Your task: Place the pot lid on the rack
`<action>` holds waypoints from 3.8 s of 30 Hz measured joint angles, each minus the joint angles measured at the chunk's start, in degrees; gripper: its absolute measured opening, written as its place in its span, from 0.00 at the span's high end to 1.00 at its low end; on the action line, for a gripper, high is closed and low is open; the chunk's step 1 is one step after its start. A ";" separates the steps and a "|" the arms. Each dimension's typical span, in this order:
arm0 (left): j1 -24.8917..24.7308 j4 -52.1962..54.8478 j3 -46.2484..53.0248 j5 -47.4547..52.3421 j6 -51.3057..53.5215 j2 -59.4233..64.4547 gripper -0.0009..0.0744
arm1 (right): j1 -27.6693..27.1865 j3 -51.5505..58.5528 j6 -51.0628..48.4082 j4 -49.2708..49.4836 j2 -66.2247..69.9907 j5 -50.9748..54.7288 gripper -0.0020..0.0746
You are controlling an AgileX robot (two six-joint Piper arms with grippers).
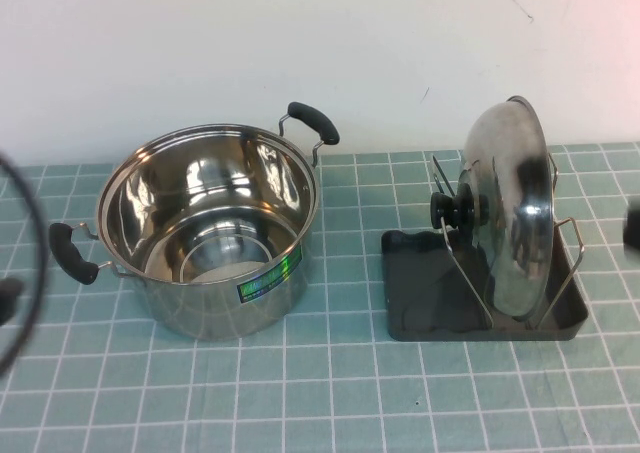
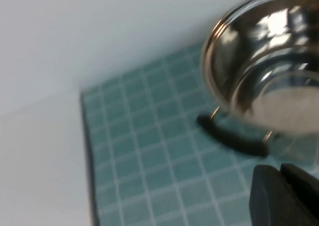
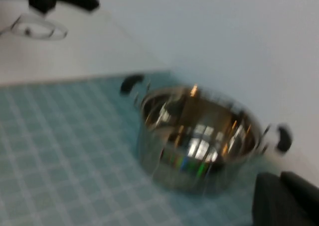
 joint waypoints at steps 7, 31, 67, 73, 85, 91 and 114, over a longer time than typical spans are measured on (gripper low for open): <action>0.03 -0.13 0.92 7.73 -6.20 -12.72 0.99 | 0.00 -3.14 29.13 -40.13 -1.32 18.80 0.97; 0.13 -2.40 46.49 -35.36 -10.85 -48.20 0.99 | 0.00 25.33 48.79 -56.11 -33.45 -4.55 0.97; 22.27 -30.94 53.21 -38.81 10.35 -48.31 0.99 | 0.00 27.11 48.82 -55.31 -33.45 -3.97 0.98; 27.50 -36.14 56.30 -35.22 13.21 -48.31 0.99 | 0.00 27.11 48.82 -55.31 -33.45 -3.97 0.98; 27.62 -36.55 56.20 -34.08 13.80 -48.31 0.99 | 0.00 27.11 48.29 -55.31 -33.45 -3.97 0.98; 27.62 -36.55 56.20 -33.98 13.80 -48.31 0.99 | 0.00 27.11 48.29 -55.31 -33.45 -3.97 0.98; 27.62 -36.55 56.20 -33.98 13.46 -48.31 0.99 | 0.00 28.05 47.76 -58.33 -33.45 -6.72 0.98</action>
